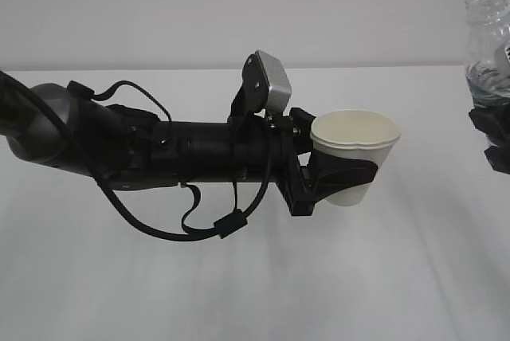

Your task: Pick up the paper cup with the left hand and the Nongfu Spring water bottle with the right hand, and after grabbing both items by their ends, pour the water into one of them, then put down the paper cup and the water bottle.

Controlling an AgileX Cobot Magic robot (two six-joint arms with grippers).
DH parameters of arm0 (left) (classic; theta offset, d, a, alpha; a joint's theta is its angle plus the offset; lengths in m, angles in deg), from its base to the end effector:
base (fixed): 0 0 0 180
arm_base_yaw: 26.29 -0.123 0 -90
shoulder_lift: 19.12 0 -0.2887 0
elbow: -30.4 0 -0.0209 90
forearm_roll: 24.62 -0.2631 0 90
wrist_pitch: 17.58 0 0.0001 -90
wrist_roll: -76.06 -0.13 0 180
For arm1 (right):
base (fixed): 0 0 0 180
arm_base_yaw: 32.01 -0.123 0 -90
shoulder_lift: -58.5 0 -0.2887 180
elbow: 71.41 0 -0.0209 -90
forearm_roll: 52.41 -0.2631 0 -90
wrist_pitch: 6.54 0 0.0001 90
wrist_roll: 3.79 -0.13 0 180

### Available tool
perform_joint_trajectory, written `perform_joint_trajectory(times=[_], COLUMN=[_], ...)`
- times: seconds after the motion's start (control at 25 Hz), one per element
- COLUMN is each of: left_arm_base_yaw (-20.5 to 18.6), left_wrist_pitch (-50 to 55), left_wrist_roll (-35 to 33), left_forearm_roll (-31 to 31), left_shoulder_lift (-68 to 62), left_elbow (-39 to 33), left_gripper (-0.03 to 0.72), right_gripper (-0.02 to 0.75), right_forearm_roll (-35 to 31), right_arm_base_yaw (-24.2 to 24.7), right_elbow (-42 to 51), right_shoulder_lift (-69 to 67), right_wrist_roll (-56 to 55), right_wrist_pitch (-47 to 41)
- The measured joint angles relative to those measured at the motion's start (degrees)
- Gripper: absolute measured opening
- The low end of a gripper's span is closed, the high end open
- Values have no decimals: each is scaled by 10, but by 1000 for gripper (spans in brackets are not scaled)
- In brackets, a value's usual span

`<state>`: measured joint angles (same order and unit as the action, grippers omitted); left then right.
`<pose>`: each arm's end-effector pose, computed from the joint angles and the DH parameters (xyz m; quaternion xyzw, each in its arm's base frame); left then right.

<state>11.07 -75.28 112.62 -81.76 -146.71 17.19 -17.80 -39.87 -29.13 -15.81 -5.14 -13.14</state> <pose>0.3007 -0.3456 0.1449 0.4761 0.5792 -0.4566 0.4790 0.2751 0.0293 0.2330 -0.2909 0.8246 -0.1336 0.4664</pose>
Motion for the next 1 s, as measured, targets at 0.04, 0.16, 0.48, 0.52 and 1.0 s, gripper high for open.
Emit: perform_joint_trajectory(times=[0.04,0.16,0.48,0.52,1.0], left_arm_base_yaw=[0,1,32,33,34], left_wrist_pitch=[0,0,8,16,41], left_wrist_roll=[0,1,3,3,4], left_forearm_roll=[-2,-2,1,1,10], left_shoulder_lift=[0,0,0,0,-7], left_elbow=[0,0,5,7,36], left_gripper=[447,447,447,447,447], right_gripper=[416,414,414,414,413], right_forearm_roll=[7,31,69,77,151], right_arm_base_yaw=[0,0,0,0,0], right_elbow=[0,0,0,0,0], right_shoulder_lift=[0,0,0,0,0], right_wrist_roll=[0,0,0,0,0], right_wrist_pitch=[0,0,-9,-13,-28])
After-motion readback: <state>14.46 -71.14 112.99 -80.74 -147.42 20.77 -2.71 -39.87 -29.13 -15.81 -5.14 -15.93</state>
